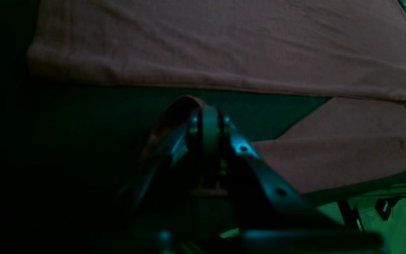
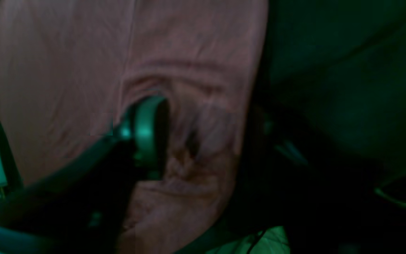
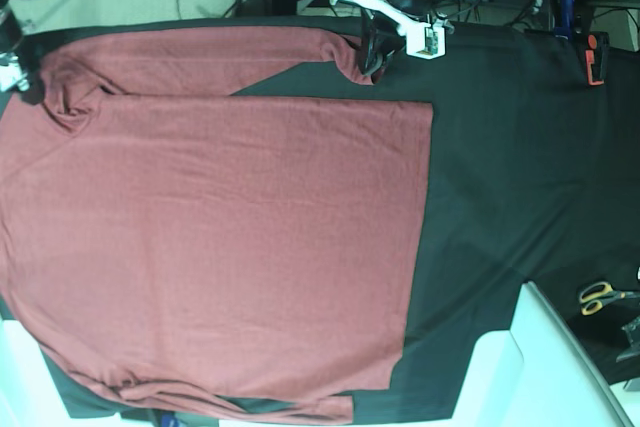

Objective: Fold the T-shirt properly

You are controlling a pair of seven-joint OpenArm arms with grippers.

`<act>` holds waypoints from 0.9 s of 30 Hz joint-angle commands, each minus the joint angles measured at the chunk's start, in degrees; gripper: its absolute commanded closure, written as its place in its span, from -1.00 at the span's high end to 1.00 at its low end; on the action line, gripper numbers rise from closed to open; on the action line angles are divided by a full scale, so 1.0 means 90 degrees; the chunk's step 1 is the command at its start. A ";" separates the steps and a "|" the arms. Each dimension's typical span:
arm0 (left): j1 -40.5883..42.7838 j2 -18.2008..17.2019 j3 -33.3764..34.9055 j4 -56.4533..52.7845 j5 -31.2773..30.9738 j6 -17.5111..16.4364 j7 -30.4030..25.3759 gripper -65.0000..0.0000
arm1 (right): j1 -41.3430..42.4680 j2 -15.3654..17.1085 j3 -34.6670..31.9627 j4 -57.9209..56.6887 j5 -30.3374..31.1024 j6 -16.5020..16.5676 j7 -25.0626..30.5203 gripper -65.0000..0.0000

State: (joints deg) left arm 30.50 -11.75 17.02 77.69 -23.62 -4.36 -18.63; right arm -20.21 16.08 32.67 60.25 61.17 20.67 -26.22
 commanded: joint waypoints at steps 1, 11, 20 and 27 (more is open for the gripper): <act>0.0044 -0.0018 -0.0001 0.0105 0.0021 -0.0028 -0.0162 -1.00 | -0.0045 0.0065 0.0009 0.0031 -0.0042 0.0004 -0.0149 -0.27; 0.0044 -0.0018 -0.0001 0.0115 0.0021 -0.0028 -0.0162 -1.00 | -0.0075 -0.0082 0.0038 0.0031 -0.0061 -0.0006 -0.0149 -0.55; 0.0113 -0.0018 -0.0001 0.0301 0.0031 -0.0028 -0.0162 -1.00 | -0.0378 -0.0101 0.0019 0.0431 -0.0042 -0.0045 -0.0149 -0.55; 0.0123 -0.0106 -0.0001 0.0379 0.0031 -0.0028 -0.0162 -1.00 | -0.0387 -0.0101 0.0009 0.0392 -0.0061 -0.0054 -0.0149 -0.58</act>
State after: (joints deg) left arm 31.29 -12.73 16.95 80.25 -23.62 -4.32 -18.61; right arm -23.40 14.26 32.71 63.37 60.88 20.16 -27.46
